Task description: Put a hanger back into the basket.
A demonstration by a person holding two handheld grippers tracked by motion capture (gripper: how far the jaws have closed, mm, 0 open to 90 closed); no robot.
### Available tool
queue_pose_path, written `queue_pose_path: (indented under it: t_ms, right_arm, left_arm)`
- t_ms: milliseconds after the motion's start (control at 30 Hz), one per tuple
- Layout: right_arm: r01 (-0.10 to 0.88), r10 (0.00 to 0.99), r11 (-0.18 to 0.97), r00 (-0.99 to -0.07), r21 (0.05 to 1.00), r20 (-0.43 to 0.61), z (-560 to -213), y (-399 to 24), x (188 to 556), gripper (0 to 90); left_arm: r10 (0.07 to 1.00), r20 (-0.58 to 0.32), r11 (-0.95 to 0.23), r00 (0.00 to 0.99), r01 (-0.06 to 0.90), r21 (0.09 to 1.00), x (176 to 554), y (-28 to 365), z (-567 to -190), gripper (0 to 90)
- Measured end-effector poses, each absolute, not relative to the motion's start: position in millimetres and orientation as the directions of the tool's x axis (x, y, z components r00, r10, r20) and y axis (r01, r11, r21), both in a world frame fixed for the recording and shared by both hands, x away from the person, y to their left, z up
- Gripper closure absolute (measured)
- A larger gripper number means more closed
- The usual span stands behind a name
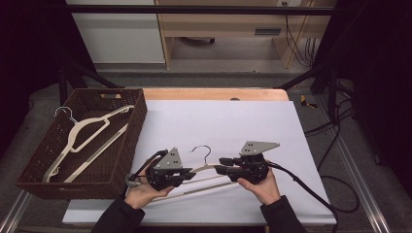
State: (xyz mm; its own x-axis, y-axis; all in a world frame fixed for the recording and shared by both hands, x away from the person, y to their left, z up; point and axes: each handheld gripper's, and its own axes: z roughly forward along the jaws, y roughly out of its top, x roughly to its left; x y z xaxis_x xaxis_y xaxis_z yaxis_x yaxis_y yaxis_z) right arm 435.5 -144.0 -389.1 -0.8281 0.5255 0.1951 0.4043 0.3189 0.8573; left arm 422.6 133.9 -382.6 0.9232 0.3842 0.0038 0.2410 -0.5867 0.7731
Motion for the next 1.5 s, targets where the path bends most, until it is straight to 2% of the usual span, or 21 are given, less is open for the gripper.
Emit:
queue_pose_path:
  t_ms: [367, 533, 633, 833, 967, 1500]
  right_arm:
    - [0.330, 0.610, 0.269, -0.786, 0.905, 0.105, -386, -161, 430, 34.9]
    - [0.321, 0.682, 0.221, -0.726, 0.921, 0.089, -382, -184, 430, 14.6]
    - [0.312, 0.723, 0.201, -0.687, 0.928, 0.074, -380, -197, 430, 8.7]
    - [0.306, 0.761, 0.133, -0.640, 0.943, 0.100, -377, -221, 428, 6.4]
    - [0.314, 0.781, 0.129, -0.616, 0.940, 0.098, -379, -228, 427, 5.6]
    - [0.315, 0.810, 0.124, -0.580, 0.941, 0.088, -377, -236, 424, 2.4]
  left_arm:
    - [0.504, -0.042, -0.467, 0.863, 0.312, 0.827, 425, 156, -374, 86.7]
    - [0.531, -0.037, -0.436, 0.847, 0.310, 0.845, 424, 169, -363, 86.6]
    - [0.546, -0.039, -0.420, 0.837, 0.313, 0.852, 423, 176, -357, 86.6]
    - [0.581, -0.036, -0.386, 0.813, 0.314, 0.867, 423, 197, -342, 86.6]
    - [0.613, -0.022, -0.367, 0.790, 0.309, 0.878, 423, 210, -332, 86.6]
    - [0.643, 0.019, -0.355, 0.766, 0.276, 0.893, 428, 262, -277, 86.6]
